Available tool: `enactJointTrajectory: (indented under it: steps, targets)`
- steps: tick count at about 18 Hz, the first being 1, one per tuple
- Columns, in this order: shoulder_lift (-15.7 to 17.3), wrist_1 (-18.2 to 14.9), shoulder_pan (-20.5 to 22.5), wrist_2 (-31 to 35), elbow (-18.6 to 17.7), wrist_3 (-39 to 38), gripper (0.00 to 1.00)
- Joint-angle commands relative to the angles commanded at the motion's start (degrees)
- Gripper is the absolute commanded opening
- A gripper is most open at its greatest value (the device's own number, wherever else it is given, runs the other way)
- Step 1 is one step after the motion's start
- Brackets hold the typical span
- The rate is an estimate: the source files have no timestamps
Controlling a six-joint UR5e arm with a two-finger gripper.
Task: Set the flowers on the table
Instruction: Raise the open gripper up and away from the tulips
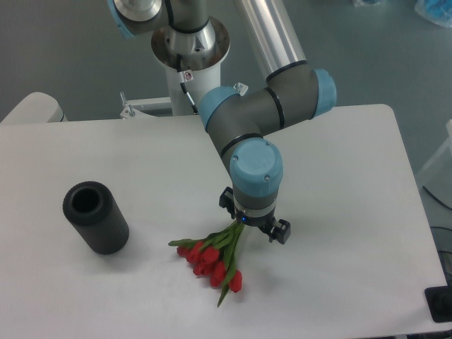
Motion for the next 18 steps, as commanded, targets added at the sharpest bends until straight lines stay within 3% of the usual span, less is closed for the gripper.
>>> enactJointTrajectory:
  steps: [4,10,14,18]
  targets:
    - [1.67,-0.53,3.34,-4.84,-0.79,9.75,1.0]
    - [2.29,-2.64,6.42,-5.64,-0.79,23.2,1.0]
    - [2.29,-2.64,8.18,-5.99,-0.88,28.14,1.0]
    - [2.2,-2.38,7.57,-5.55,-0.88,28.23,1.0]
